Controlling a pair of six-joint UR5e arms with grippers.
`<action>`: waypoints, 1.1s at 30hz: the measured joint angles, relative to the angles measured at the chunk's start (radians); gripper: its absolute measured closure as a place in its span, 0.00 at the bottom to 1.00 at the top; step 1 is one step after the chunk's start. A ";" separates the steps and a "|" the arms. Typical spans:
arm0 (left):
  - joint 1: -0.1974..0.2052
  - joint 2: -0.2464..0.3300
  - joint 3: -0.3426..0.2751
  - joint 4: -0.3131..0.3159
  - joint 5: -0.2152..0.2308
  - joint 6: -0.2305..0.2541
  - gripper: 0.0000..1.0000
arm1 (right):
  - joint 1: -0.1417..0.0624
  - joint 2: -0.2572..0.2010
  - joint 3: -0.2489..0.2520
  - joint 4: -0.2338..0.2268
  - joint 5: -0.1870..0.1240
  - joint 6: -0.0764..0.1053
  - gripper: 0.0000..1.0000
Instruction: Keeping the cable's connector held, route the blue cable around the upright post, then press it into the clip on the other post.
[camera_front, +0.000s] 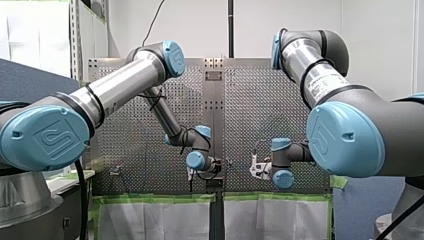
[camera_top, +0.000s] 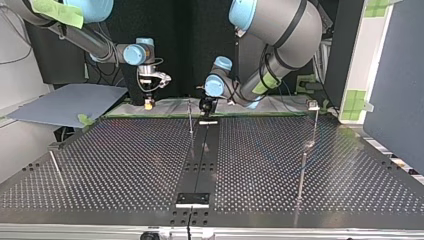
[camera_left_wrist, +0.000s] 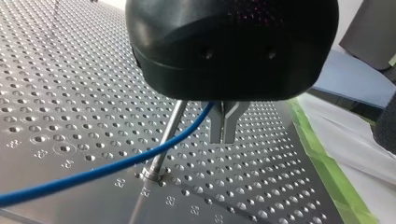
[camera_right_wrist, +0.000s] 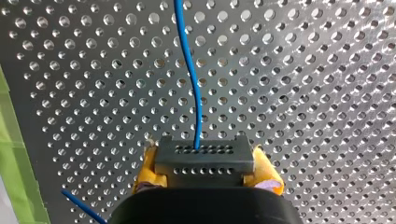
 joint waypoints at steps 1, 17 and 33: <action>0.000 0.000 0.003 -0.001 0.004 -0.005 1.00 | -0.002 0.000 -0.001 0.001 0.000 0.000 1.00; 0.008 -0.034 0.049 -0.017 0.028 -0.018 1.00 | -0.019 0.038 -0.033 0.007 -0.002 -0.006 1.00; 0.036 -0.036 0.084 -0.033 -0.033 -0.013 1.00 | -0.043 0.041 -0.115 0.047 -0.004 0.001 1.00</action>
